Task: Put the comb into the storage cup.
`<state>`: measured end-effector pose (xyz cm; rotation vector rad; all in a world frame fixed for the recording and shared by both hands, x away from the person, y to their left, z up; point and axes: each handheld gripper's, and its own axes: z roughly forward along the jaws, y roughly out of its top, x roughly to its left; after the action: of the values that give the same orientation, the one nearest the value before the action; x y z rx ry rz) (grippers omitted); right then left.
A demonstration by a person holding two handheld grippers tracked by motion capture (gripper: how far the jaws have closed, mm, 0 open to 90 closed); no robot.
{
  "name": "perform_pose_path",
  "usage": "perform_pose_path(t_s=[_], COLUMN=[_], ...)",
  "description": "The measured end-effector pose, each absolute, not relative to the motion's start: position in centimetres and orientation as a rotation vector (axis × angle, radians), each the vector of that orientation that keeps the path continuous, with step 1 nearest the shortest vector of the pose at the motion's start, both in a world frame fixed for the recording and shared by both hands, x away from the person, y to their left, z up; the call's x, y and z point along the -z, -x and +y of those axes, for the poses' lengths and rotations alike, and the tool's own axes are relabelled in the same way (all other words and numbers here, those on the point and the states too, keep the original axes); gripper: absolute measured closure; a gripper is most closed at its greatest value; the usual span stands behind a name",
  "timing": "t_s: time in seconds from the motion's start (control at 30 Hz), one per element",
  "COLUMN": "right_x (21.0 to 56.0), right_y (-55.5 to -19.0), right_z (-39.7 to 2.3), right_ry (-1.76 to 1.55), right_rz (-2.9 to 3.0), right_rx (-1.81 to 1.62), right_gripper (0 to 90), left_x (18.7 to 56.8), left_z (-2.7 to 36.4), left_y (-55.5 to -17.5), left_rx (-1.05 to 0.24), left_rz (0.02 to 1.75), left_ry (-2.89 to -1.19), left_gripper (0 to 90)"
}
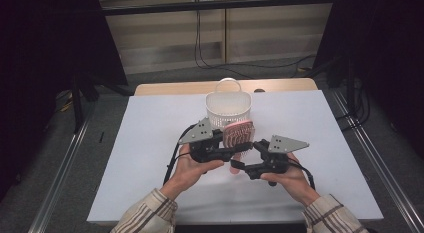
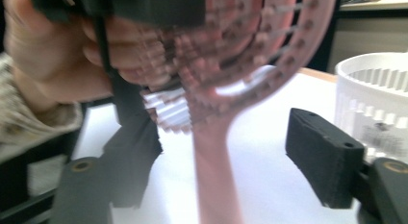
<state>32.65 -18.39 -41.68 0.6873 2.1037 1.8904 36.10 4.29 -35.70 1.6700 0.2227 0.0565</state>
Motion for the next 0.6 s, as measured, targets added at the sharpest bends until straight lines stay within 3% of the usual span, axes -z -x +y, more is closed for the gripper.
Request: perform_pose_path(t_s=[0.3, 0.6], right_x=[41.5, 41.6], right_y=[-32.4, -32.3], right_z=[-18.5, -19.2], right_ry=[-0.708, -0.781], right_rz=[2.049, 1.990], right_rx=[-1.788, -1.735], right_gripper=[10.8, 5.4], left_x=[35.5, 35.1], left_z=[5.1, 5.8], left_y=[-36.5, -36.8], left_rx=[-0.077, -0.107], left_rz=[0.257, 0.295], left_ry=[-1.652, -1.629], left_gripper=[61.2, 61.3])
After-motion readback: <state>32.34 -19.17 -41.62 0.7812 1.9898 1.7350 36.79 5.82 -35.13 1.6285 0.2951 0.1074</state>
